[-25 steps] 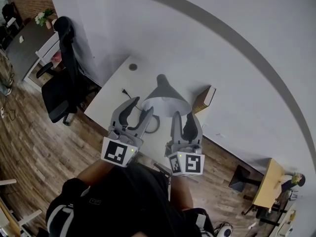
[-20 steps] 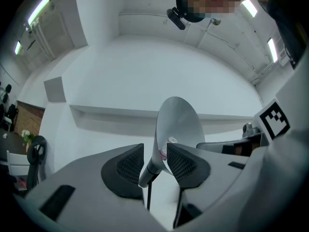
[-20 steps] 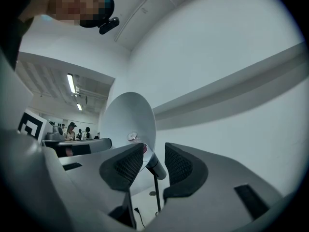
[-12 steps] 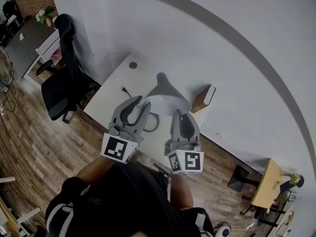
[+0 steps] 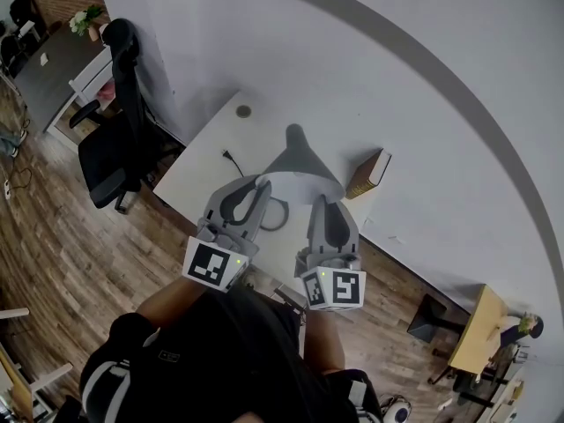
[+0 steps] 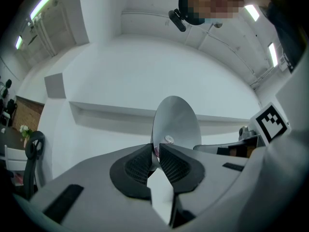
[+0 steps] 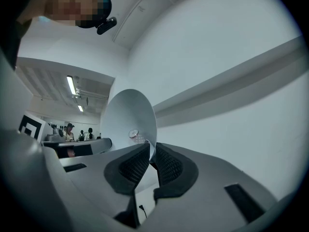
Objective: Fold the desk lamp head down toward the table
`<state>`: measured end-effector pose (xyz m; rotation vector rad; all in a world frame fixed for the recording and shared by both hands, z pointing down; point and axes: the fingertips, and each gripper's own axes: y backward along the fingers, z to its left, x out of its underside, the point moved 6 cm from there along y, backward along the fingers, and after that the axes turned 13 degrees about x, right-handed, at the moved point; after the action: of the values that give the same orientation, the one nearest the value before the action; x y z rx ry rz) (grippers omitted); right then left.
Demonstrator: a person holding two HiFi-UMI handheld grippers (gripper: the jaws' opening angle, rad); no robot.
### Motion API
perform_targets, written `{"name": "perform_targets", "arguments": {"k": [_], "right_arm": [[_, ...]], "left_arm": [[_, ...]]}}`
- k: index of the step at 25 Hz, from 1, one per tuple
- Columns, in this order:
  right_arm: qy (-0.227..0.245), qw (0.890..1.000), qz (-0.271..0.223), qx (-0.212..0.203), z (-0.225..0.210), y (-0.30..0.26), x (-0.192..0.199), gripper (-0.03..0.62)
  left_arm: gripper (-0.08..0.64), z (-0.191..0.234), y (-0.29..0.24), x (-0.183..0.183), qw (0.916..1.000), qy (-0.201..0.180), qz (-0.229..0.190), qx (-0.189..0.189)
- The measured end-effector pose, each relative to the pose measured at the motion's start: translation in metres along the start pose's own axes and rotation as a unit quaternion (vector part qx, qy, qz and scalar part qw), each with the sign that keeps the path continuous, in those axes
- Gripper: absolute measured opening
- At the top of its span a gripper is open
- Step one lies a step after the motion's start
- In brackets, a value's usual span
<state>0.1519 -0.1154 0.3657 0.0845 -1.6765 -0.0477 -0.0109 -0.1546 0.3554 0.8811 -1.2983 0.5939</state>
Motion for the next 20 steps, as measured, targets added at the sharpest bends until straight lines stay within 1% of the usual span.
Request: {"name": "perform_targets", "arguments": {"k": [10,20], "right_arm": [[0.001,1.0,0.014,-0.003,-0.001,0.012,0.015,0.041],[-0.005,1.0,0.028,-0.003,-0.002,0.018,0.031,0.035]], "left_arm": [[0.061,-0.006,0.011,0.013,1.0,-0.005,0.004,-0.001],[0.048,-0.008,0.02,0.029,0.9998,0.01,0.015,0.001]]}}
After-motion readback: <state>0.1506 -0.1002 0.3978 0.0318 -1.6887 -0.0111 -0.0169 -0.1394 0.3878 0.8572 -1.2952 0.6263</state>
